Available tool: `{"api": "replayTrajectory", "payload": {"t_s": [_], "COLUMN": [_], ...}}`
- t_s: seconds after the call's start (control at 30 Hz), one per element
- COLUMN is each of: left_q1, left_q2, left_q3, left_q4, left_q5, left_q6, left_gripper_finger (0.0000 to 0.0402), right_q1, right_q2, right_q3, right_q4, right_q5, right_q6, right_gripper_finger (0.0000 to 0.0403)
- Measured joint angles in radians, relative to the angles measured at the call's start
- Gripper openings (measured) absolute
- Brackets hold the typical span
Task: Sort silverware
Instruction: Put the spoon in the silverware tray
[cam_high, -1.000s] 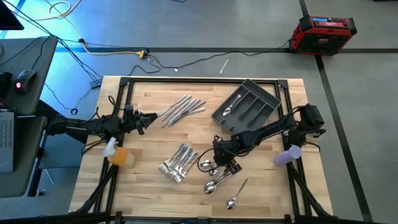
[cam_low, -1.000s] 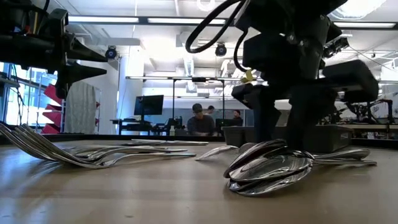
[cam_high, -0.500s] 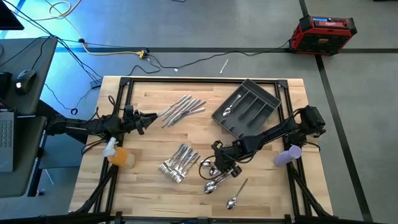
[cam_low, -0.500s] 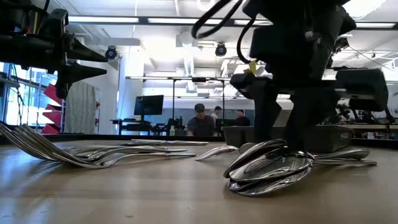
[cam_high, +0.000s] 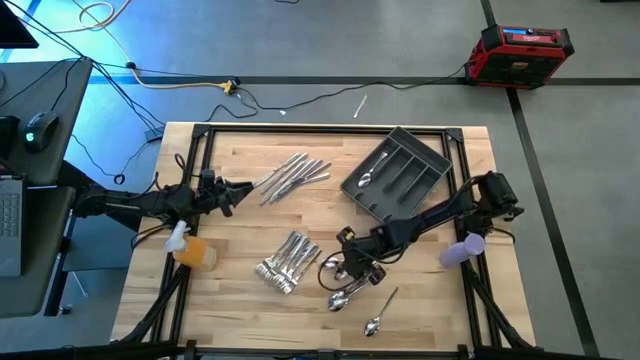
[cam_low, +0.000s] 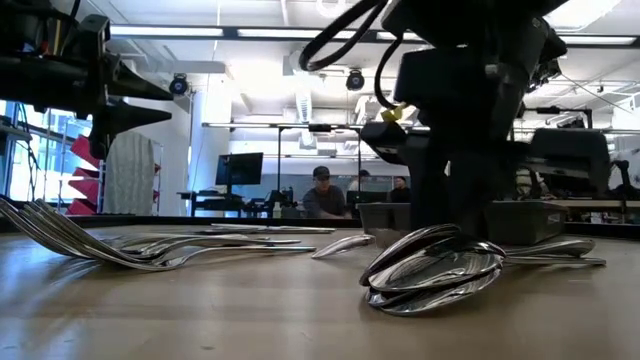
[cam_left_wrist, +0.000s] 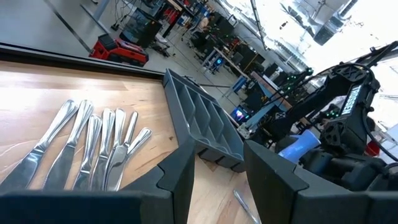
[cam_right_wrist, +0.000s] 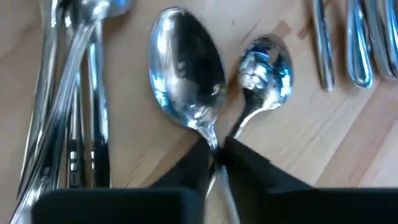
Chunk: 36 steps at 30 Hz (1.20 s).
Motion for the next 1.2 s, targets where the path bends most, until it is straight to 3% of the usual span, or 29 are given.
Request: {"api": "replayTrajectory", "payload": {"t_s": [0.1, 0.4, 0.47, 0.63, 0.83, 0.9, 1.03, 1.2], "left_q1": [0.000, 0.000, 0.000, 0.000, 0.000, 0.000, 0.000, 0.000], "left_q2": [0.008, 0.028, 0.028, 0.028, 0.028, 0.028, 0.029, 0.030], "left_q3": [0.000, 0.000, 0.000, 0.000, 0.000, 0.000, 0.000, 0.000], "left_q4": [0.000, 0.001, 0.001, 0.009, 0.010, 0.010, 0.010, 0.011], "left_q5": [0.000, -0.003, -0.003, -0.003, -0.002, -0.002, 0.000, 0.002], "left_q6": [-0.002, -0.010, -0.010, -0.010, -0.010, -0.010, -0.010, -0.010], "left_gripper_finger": [0.0119, 0.0119, 0.0119, 0.0119, 0.0119, 0.0119, 0.0119, 0.0119], "right_q1": [-0.011, -0.146, -0.166, -0.187, -0.185, -0.187, -0.172, -0.143], "right_q2": [0.000, -0.002, 0.002, 0.032, 0.051, 0.051, 0.050, 0.050], "right_q3": [0.045, 0.094, 0.094, 0.095, 0.099, 0.114, 0.152, 0.168], "right_q4": [-0.091, -0.178, -0.178, -0.170, -0.164, -0.177, -0.195, -0.228], "right_q5": [-0.098, -0.598, -0.621, -0.606, -0.423, -0.409, -0.368, -0.174], "right_q6": [0.018, 0.132, 0.150, 0.097, 0.109, 0.133, 0.206, 0.392], "right_gripper_finger": [0.0008, 0.0000, 0.0000, 0.0000, 0.0002, 0.0011, 0.0055, 0.0131]}}
